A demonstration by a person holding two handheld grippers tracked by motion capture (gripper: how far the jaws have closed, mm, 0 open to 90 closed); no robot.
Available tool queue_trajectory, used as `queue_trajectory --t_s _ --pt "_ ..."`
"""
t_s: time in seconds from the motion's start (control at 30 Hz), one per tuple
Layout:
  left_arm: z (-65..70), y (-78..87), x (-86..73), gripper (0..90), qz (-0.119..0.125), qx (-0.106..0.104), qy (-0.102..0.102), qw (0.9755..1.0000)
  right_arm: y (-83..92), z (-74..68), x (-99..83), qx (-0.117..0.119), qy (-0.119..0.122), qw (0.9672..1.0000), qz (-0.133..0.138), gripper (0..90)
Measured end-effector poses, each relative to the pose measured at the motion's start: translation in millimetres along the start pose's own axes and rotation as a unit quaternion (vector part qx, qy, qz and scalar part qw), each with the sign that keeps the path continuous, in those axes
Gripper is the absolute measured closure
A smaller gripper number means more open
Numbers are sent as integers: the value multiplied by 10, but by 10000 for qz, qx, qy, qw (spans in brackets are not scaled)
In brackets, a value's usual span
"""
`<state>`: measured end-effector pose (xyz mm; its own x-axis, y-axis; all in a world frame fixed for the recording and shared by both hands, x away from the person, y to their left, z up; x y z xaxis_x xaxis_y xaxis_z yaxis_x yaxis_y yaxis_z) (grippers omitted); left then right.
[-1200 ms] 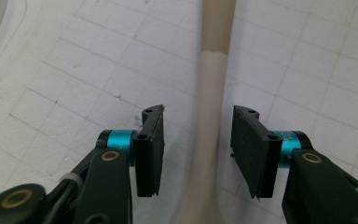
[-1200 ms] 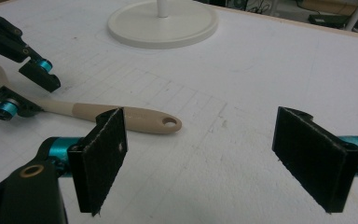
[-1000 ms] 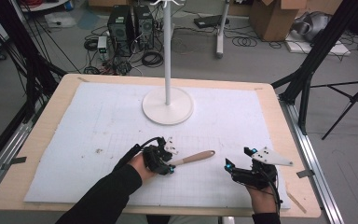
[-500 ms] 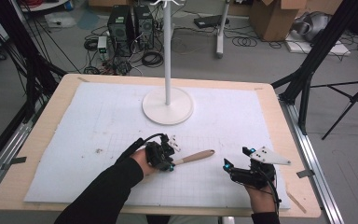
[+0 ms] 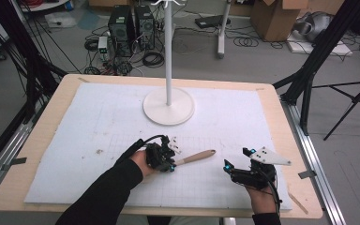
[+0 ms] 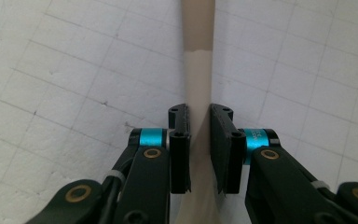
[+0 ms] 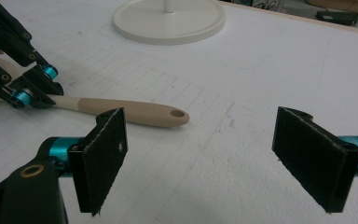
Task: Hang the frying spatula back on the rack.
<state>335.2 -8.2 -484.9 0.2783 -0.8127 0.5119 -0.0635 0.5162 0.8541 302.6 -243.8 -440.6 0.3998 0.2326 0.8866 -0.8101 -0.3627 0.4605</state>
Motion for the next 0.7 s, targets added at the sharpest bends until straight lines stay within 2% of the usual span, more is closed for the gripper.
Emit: queue_trajectory --t_s 0.17,0.43,0.7 --pt "7 4 -3 780 82 14 46 10000 6 9 3 -5 -13 10000 26 167" --pt "35 74 -29 780 270 -101 99 9995 7 9 1 -6 -11 10000 18 167" --pt "29 243 -13 779 630 39 208 9978 9 -14 5 23 -76 10000 13 167"
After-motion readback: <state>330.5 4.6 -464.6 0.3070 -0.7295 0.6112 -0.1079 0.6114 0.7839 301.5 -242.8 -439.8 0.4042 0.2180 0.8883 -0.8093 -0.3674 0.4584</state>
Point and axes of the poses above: each handheld gripper's, and its own axes: y roughly backward along the jaws, x roughly out of its top, z roughly to its right, the point moved 8 cm from there along -y, roughly forward along the jaws, and after that the axes turned 7 degrees about -x, right-handed, at the moved point
